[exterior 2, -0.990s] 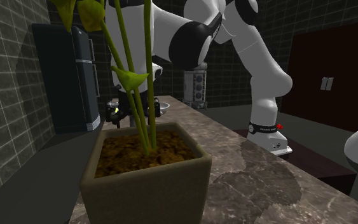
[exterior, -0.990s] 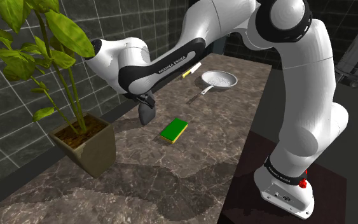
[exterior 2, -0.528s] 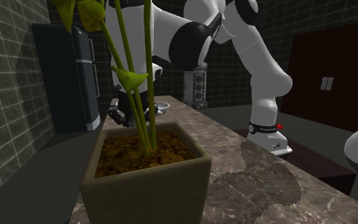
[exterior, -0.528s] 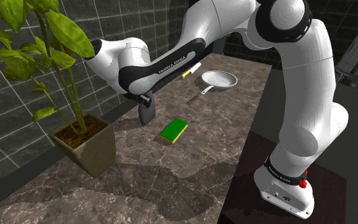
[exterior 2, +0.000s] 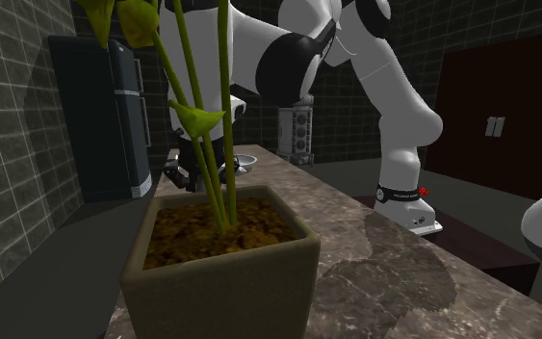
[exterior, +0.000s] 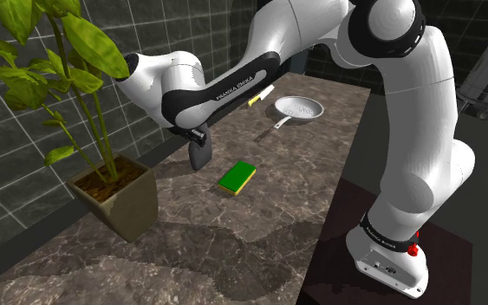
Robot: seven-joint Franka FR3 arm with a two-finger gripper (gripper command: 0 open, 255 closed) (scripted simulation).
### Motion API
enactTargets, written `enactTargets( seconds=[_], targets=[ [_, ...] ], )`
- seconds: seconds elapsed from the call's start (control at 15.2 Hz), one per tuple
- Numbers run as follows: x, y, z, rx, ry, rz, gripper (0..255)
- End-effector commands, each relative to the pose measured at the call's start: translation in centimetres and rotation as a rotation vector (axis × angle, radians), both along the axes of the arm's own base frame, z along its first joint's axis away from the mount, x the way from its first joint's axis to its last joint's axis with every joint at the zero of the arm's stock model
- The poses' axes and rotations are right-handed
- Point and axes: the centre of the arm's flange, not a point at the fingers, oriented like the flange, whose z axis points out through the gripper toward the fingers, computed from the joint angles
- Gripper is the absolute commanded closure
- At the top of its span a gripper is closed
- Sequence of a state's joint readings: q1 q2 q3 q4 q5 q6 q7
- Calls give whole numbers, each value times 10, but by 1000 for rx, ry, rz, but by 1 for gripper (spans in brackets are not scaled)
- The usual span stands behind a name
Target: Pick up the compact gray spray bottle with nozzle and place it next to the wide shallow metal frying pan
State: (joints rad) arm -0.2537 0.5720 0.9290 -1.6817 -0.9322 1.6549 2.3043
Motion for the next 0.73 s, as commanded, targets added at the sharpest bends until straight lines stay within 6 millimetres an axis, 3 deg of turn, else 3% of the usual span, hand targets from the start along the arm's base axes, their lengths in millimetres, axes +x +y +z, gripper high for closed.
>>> enactTargets(
  seconds=[0.0,0.66],
  targets=[
    [0,0,5,0,0,0,255],
    [0,0,58,0,0,0,255]
  ],
)
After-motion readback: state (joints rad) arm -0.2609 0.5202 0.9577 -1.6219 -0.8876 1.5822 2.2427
